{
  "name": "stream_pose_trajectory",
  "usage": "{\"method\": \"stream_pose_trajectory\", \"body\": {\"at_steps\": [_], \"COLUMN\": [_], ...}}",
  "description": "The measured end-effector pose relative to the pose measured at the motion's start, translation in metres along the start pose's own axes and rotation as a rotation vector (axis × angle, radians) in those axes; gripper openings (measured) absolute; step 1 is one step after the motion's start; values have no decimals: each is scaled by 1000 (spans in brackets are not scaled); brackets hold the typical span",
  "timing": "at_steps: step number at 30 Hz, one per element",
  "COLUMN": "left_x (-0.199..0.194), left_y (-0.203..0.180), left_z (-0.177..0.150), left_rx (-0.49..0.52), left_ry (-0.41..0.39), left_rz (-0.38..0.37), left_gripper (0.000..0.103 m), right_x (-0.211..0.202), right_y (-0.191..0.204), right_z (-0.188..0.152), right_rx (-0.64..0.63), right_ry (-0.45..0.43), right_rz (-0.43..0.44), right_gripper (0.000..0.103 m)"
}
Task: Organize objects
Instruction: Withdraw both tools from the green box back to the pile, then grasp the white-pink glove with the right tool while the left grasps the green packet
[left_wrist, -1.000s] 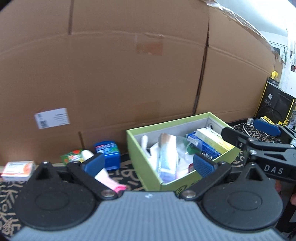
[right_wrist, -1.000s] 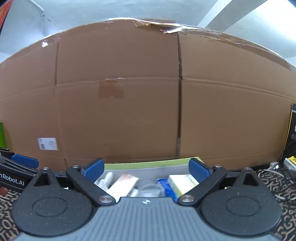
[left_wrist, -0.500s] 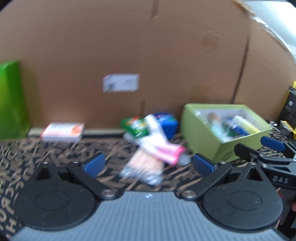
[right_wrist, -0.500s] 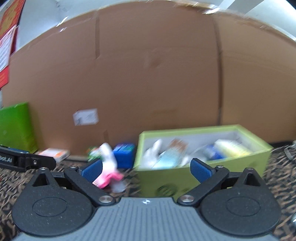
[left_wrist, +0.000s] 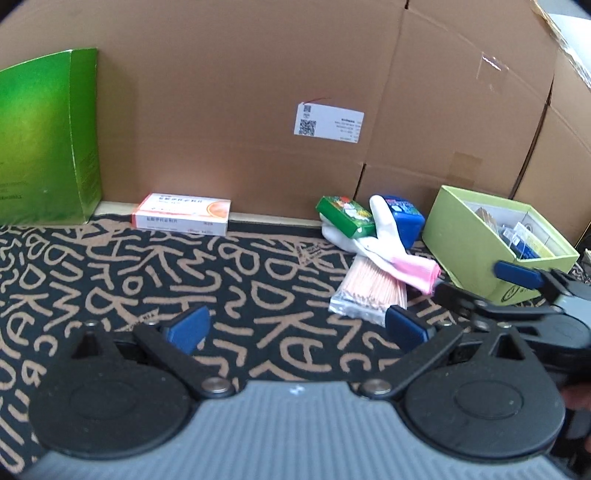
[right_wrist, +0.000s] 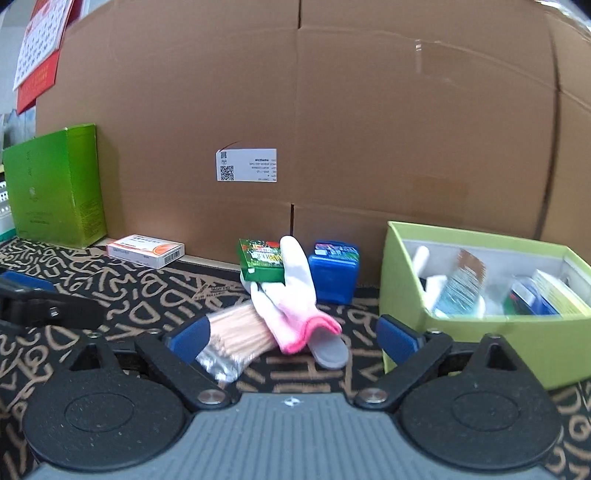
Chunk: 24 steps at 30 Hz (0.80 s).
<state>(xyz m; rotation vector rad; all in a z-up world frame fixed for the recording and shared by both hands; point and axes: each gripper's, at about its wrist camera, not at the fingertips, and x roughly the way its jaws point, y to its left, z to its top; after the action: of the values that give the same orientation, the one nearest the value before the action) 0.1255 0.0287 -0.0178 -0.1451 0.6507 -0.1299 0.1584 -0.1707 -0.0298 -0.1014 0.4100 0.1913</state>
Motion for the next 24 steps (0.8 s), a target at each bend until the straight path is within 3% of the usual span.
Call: {"method": "stream_pose_trajectory", "body": {"at_steps": [4, 7, 12, 14, 16, 18, 20, 24], "left_x": [5, 9, 19, 24, 29, 34, 40, 50], "left_y": [2, 3, 6, 5, 4, 2, -2, -10], "left_z": [7, 8, 14, 17, 20, 22, 25, 32], "left_rx": [7, 25, 50, 61, 75, 90, 102, 116], "left_ry": [2, 3, 4, 1, -3, -4, -2, -11], "left_rz": [-15, -19, -25, -33, -43, -55, -69, -88], "left_gripper": [103, 103, 103, 103, 103, 103, 103, 103], "right_x": [36, 59, 85, 94, 97, 94, 87, 61], "right_y": [10, 18, 18, 14, 6, 0, 2, 8], "right_z": [7, 9, 13, 12, 11, 12, 11, 8], "right_rx": [-60, -138, -131, -117, -70, -34, -57, -90], "right_ry": [25, 51, 83, 109, 127, 133, 120, 83], "right_rz": [-2, -5, -9, -12, -2, 13, 7, 15], "right_gripper": [99, 89, 86, 74, 71, 55, 16, 13]}}
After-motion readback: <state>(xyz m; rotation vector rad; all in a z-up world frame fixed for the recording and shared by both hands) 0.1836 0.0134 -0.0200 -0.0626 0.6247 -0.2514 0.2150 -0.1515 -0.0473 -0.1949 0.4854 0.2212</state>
